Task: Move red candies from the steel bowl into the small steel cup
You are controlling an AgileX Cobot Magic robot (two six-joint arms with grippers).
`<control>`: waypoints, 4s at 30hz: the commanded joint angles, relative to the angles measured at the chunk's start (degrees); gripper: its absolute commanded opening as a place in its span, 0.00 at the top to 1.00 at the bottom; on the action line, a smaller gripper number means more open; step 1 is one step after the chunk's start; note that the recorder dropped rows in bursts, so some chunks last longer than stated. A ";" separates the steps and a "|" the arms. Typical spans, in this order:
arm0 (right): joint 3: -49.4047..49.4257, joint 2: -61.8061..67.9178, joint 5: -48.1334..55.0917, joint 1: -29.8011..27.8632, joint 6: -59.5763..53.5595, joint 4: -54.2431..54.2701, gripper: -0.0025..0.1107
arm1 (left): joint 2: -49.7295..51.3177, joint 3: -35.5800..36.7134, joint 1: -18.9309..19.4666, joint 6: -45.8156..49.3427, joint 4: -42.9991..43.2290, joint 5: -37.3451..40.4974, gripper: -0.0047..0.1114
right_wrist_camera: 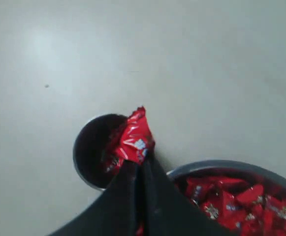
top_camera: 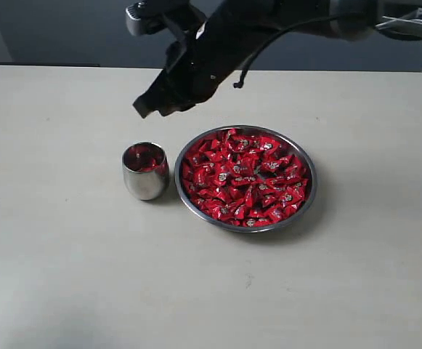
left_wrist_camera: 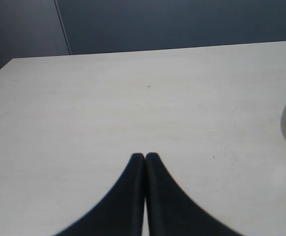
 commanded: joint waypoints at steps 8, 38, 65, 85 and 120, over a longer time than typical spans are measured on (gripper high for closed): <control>-7.31 9.24 4.15 3.20 1.45 0.46 0.98 | -0.27 0.11 0.09 -0.11 0.11 -0.55 0.96; -7.31 5.46 5.46 3.00 5.39 -10.77 0.64 | -0.27 0.11 0.09 -0.11 0.11 -0.55 0.96; 31.33 -11.51 -10.13 -8.24 18.04 -4.85 0.55 | -0.27 0.11 0.09 -0.11 0.11 -0.55 0.96; 31.33 -4.69 -12.92 -8.24 18.04 -3.77 0.55 | -0.27 0.11 0.09 -0.11 0.11 -0.55 0.96; 31.33 -2.82 -13.96 -8.24 17.64 -2.86 0.99 | -0.27 0.11 0.09 -0.11 0.11 -0.55 0.96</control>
